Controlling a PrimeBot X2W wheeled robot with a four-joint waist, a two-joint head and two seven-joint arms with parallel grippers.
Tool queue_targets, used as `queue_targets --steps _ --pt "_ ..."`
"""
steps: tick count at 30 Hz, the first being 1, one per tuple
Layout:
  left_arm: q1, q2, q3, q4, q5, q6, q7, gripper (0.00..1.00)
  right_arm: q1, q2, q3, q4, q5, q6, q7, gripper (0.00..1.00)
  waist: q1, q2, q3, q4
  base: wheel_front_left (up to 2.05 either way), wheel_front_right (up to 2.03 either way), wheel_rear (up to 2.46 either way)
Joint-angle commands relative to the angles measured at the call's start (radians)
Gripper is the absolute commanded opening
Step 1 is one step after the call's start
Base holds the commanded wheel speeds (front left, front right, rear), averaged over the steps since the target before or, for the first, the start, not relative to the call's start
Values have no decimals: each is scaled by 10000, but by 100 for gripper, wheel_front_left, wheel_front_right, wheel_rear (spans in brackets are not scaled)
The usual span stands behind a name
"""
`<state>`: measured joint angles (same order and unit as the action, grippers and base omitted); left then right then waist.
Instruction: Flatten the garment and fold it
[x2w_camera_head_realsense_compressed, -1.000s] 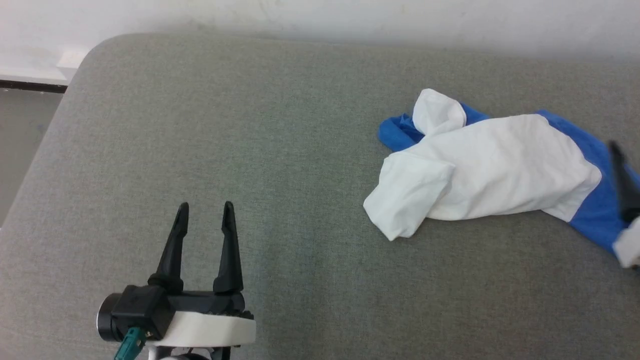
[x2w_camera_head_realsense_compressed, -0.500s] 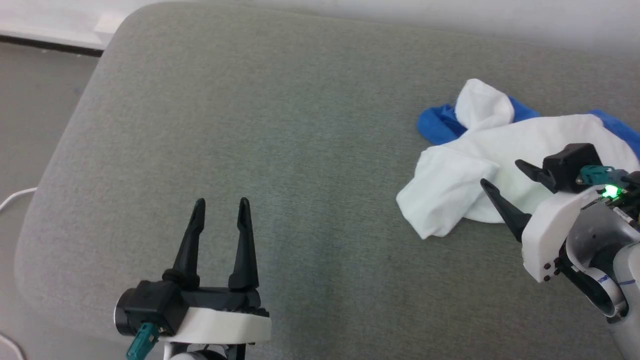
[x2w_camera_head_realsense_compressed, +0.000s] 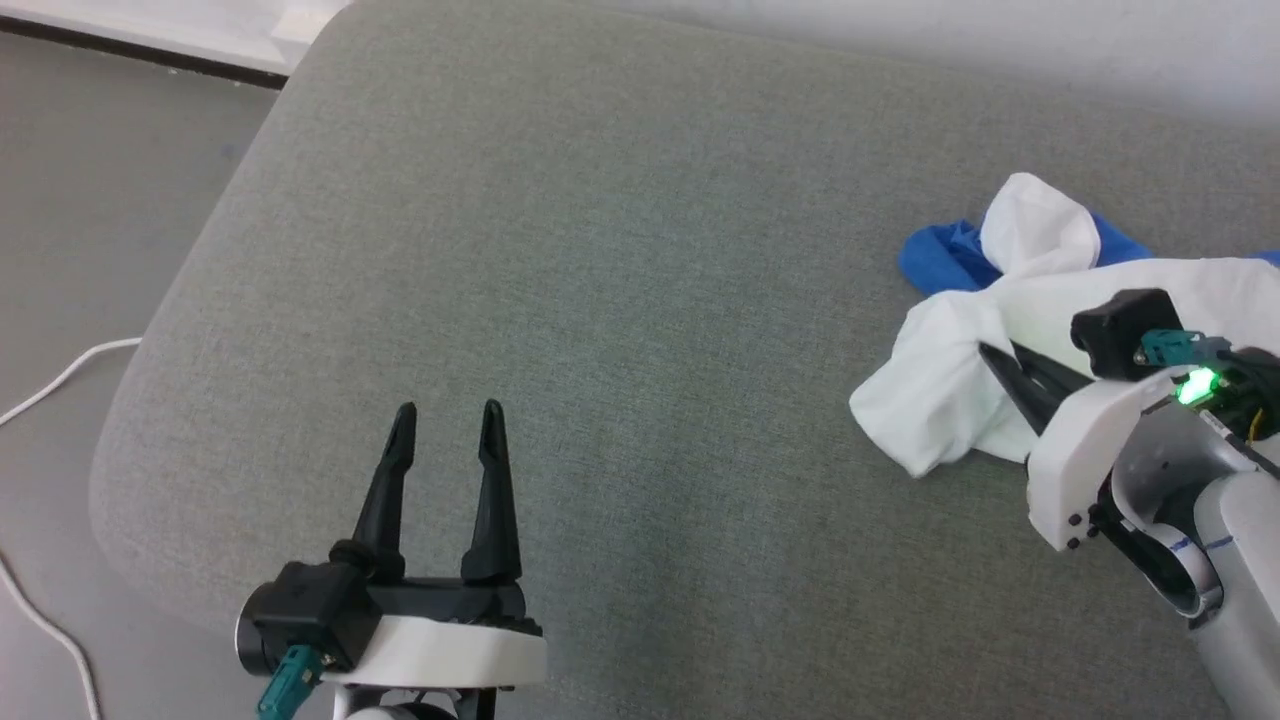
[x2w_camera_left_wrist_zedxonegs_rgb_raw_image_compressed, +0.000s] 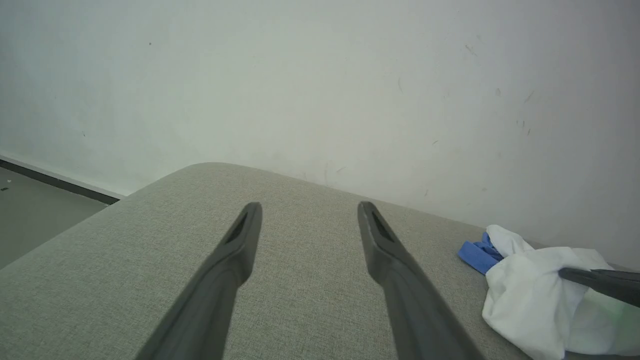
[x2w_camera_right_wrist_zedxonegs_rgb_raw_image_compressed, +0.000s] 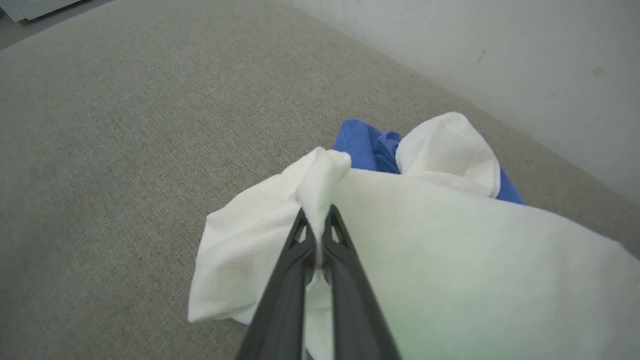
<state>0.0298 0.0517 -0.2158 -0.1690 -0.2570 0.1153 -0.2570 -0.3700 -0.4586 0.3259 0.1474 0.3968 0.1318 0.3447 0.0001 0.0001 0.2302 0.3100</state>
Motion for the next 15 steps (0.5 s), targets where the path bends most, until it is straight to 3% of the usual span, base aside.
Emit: queue_targets --steps 1,7,10,15 --pt "-23 -14 52 57 -46 -5 -47 100 -215 78 -41 -102 62 -11 -194 0 -1 -1 -137 -143 0 0 0" --pt "63 -14 123 201 8 -194 -47 100 -20 -37 60 -1640 1847 -11 87 0 -1 -1 -500 -597 0 0 0" --pt "127 -14 197 261 35 -276 -47 100 547 -980 666 -3088 3186 -11 992 0 -1 -1 -658 -858 0 0 0" --pt "265 -14 366 292 47 -377 -47 100 2628 -2497 -528 -4188 4636 -11 2329 0 -1 -1 -832 -1311 0 0 0"
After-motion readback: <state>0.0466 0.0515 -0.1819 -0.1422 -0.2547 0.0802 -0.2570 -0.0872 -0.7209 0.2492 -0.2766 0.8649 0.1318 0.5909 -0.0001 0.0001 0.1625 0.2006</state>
